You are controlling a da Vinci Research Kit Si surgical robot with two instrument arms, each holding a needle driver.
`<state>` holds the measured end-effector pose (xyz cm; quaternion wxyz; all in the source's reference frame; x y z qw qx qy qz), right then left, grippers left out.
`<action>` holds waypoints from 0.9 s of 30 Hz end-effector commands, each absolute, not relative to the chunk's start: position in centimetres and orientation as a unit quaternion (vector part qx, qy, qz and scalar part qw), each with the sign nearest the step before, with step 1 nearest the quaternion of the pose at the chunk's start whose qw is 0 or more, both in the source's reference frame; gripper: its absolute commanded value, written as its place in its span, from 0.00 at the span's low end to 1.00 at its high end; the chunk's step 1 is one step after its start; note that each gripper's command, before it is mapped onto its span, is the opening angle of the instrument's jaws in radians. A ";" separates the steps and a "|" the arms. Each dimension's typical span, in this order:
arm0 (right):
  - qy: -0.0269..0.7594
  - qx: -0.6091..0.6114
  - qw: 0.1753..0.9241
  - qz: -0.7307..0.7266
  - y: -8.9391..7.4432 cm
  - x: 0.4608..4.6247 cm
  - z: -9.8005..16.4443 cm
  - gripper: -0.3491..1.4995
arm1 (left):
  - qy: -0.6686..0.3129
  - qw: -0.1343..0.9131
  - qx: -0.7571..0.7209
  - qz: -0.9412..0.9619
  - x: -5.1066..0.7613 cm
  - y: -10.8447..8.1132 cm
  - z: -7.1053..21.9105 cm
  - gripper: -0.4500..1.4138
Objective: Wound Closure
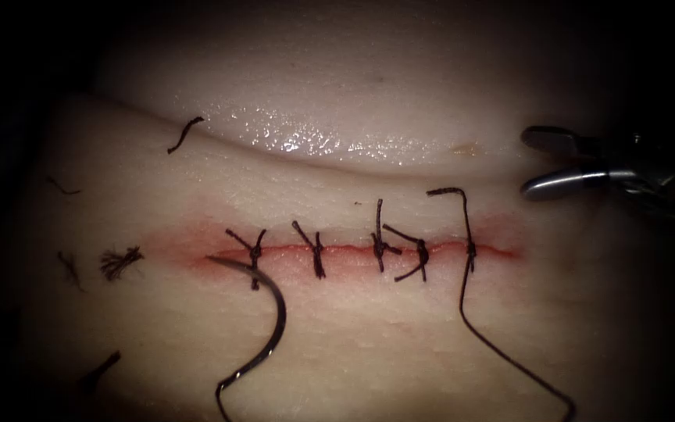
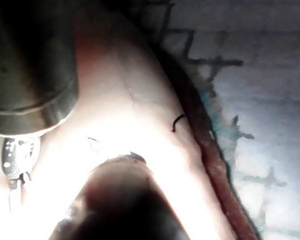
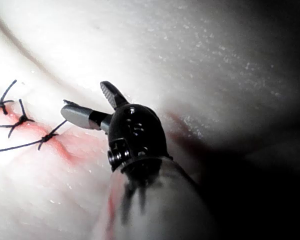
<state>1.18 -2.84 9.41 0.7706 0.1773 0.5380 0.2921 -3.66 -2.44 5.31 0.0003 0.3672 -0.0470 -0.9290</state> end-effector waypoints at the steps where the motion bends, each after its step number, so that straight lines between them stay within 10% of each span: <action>1: 0.544 0.179 0.770 0.283 -3.0 1.35 9.4 0.83 | -0.055 -0.002 0.363 -0.930 -3.70 -2.4 5.4 0.00; 11: 0.578 0.171 0.756 0.256 -3.2 2.04 9.3 0.66 | -0.063 -0.031 0.349 -0.934 -3.45 -1.7 6.0 0.00; 18: 0.603 0.192 0.742 0.223 -3.4 2.21 9.3 0.00 | -0.060 -0.037 0.344 -0.936 -3.44 -1.4 6.4 0.00; 27: 0.619 0.198 0.729 0.215 -3.5 2.14 9.2 0.00 | -0.048 -0.034 0.326 -0.943 -3.49 -1.2 7.0 0.00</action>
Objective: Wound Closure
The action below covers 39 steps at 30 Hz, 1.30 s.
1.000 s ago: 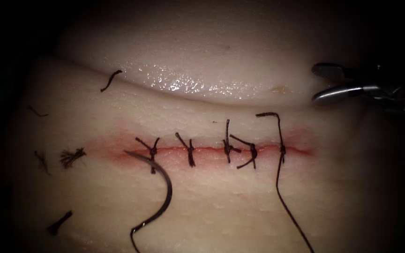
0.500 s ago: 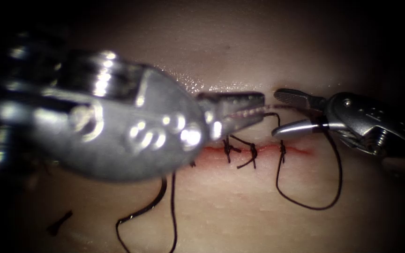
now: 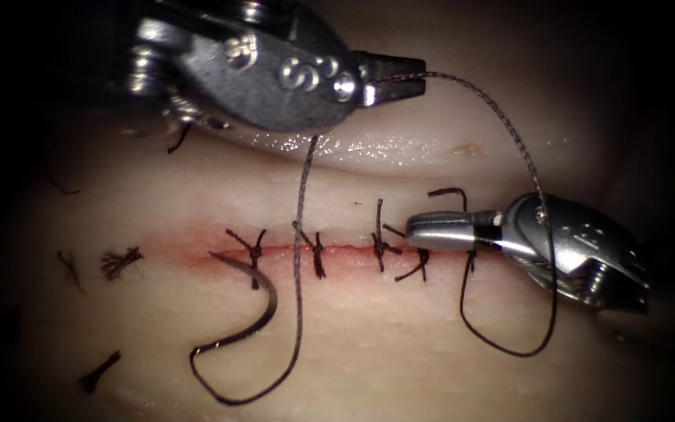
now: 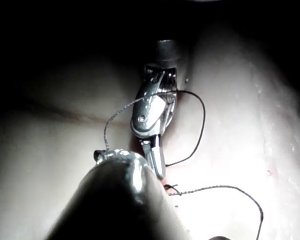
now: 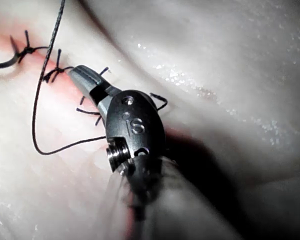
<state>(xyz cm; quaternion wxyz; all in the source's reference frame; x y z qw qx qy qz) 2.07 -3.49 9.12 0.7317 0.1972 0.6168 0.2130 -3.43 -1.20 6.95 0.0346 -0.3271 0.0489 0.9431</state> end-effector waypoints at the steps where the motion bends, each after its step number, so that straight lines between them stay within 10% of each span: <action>1: 0.629 0.194 0.720 0.219 -3.6 2.13 9.1 0.00 | 0.045 0.037 -0.322 0.945 -3.51 -1.2 7.1 0.00; 27: 0.729 0.123 0.598 0.309 -3.5 2.15 8.8 0.00 | 0.012 0.049 -0.301 0.952 -3.80 -1.9 8.6 0.00; 39: 0.577 0.003 0.740 0.346 -3.3 2.13 8.9 0.08 | 0.010 0.049 -0.308 0.950 -3.92 -2.3 8.5 0.00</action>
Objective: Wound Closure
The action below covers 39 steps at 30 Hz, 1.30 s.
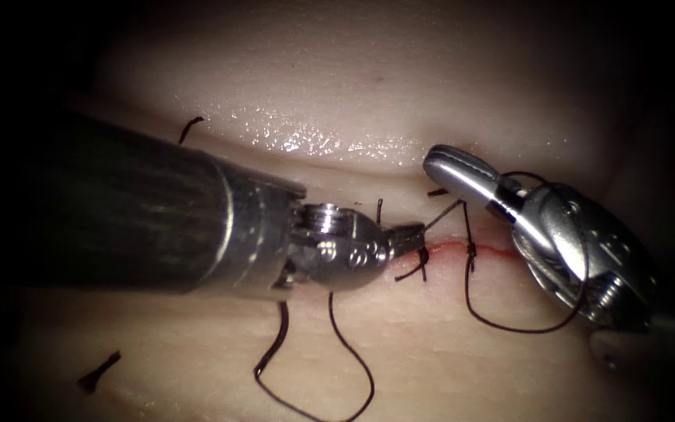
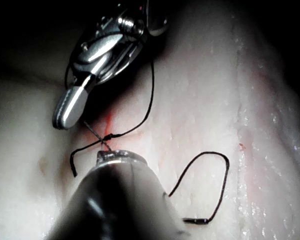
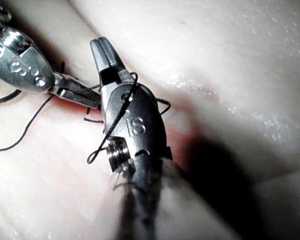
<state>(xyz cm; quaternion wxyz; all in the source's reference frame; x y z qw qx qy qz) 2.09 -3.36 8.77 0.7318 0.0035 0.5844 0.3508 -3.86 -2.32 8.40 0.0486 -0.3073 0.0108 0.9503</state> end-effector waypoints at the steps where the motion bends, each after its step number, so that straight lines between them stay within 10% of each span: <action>1: 0.559 0.006 0.755 0.343 -3.3 2.12 8.9 0.10 | 0.010 0.049 -0.309 0.950 -3.93 -2.4 8.4 0.00; 17: 0.258 0.103 0.935 0.221 -3.2 2.40 9.3 0.38 | 0.006 0.057 -0.308 0.950 -4.06 -2.5 8.2 0.00; 21: 0.233 0.118 0.944 0.200 -3.3 2.49 9.6 0.58 | 0.006 0.056 -0.309 0.950 -4.05 -2.5 8.2 0.00; 39: 0.193 0.153 0.955 0.166 -3.2 2.42 10.1 0.39 | 0.005 0.052 -0.307 0.950 -4.01 -2.6 8.2 0.00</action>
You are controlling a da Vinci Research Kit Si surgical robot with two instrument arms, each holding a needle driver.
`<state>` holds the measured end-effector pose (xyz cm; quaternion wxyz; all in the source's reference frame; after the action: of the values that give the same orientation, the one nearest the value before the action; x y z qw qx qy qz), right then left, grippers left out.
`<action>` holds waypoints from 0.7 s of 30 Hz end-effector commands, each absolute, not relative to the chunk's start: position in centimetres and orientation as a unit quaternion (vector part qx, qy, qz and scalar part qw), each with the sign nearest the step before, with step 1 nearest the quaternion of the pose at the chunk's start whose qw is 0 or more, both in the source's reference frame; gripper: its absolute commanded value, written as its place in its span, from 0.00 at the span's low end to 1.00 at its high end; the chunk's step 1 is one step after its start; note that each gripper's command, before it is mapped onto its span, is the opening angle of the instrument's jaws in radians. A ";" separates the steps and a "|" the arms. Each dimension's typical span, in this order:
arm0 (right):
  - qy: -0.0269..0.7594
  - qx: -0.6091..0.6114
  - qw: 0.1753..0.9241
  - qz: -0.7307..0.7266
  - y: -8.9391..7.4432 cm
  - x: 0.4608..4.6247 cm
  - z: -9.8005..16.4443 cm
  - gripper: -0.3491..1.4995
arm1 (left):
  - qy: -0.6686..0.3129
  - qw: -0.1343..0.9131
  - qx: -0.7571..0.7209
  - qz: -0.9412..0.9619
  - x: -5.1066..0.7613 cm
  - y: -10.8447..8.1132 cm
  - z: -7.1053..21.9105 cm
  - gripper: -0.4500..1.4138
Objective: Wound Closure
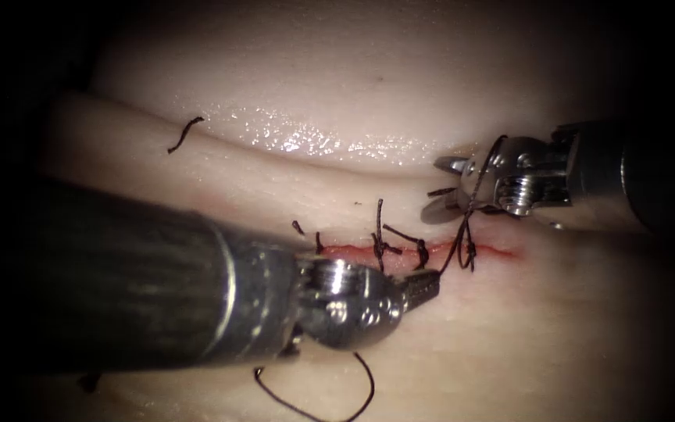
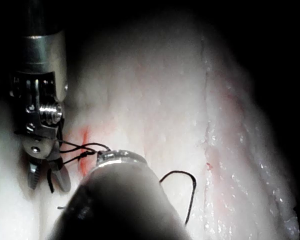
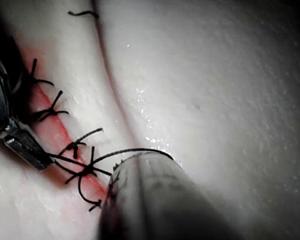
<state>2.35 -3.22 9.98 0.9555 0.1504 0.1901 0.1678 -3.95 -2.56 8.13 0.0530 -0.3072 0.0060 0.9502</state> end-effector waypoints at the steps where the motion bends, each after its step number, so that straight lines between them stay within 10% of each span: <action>1: 0.198 0.173 0.951 0.160 -3.2 2.40 10.2 0.33 | 0.004 0.052 -0.307 0.950 -4.00 -2.6 8.2 0.00; 8: 0.183 0.216 0.947 0.153 -3.3 2.31 10.4 0.01 | 0.002 0.050 -0.307 0.950 -3.97 -2.6 8.2 0.00; 21: 0.287 0.133 0.925 0.212 -2.9 2.27 9.4 0.00 | -0.003 0.051 -0.306 0.951 -3.83 -2.5 8.1 0.00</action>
<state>2.19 -2.88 9.29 0.9201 0.1206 0.3034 0.2165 -3.73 -2.37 8.06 0.0523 -0.3036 -0.0023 0.9514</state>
